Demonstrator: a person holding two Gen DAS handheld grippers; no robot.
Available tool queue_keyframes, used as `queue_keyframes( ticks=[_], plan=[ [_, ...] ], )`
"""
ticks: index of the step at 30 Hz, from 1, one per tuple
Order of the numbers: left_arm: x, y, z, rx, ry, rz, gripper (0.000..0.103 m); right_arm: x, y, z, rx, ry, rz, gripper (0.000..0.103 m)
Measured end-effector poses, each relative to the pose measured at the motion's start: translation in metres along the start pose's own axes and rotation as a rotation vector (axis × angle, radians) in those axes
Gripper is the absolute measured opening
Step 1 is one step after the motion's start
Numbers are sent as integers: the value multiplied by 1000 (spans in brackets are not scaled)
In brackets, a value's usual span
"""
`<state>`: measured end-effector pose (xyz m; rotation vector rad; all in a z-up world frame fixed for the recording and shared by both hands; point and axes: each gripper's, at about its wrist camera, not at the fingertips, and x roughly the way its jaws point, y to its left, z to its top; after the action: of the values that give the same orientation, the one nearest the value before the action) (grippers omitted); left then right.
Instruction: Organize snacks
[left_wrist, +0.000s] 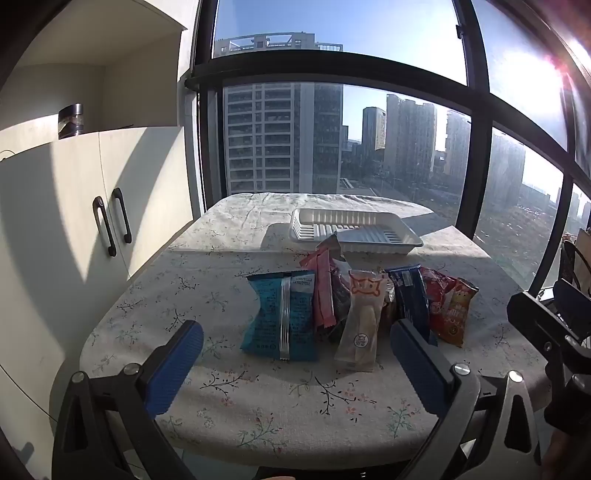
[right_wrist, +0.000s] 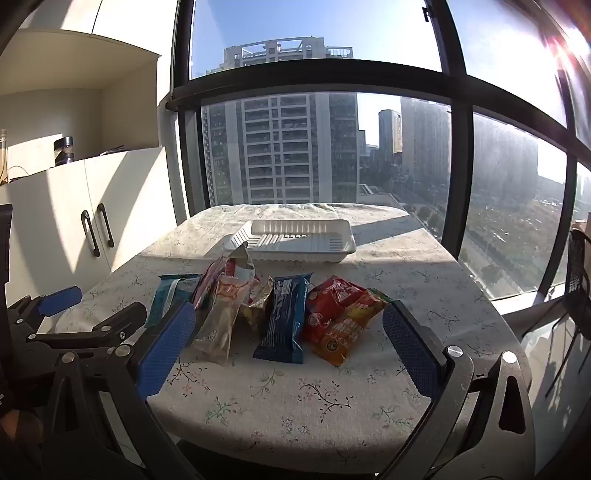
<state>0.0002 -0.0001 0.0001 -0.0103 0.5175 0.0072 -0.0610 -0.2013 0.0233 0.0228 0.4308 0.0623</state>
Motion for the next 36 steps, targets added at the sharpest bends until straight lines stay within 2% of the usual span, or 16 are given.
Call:
queue_keyframes(
  ticks=[36],
  plan=[
    [3,3,-3,-14,-2,-3,103,21,8,-8,-18,82,-12,103]
  ],
)
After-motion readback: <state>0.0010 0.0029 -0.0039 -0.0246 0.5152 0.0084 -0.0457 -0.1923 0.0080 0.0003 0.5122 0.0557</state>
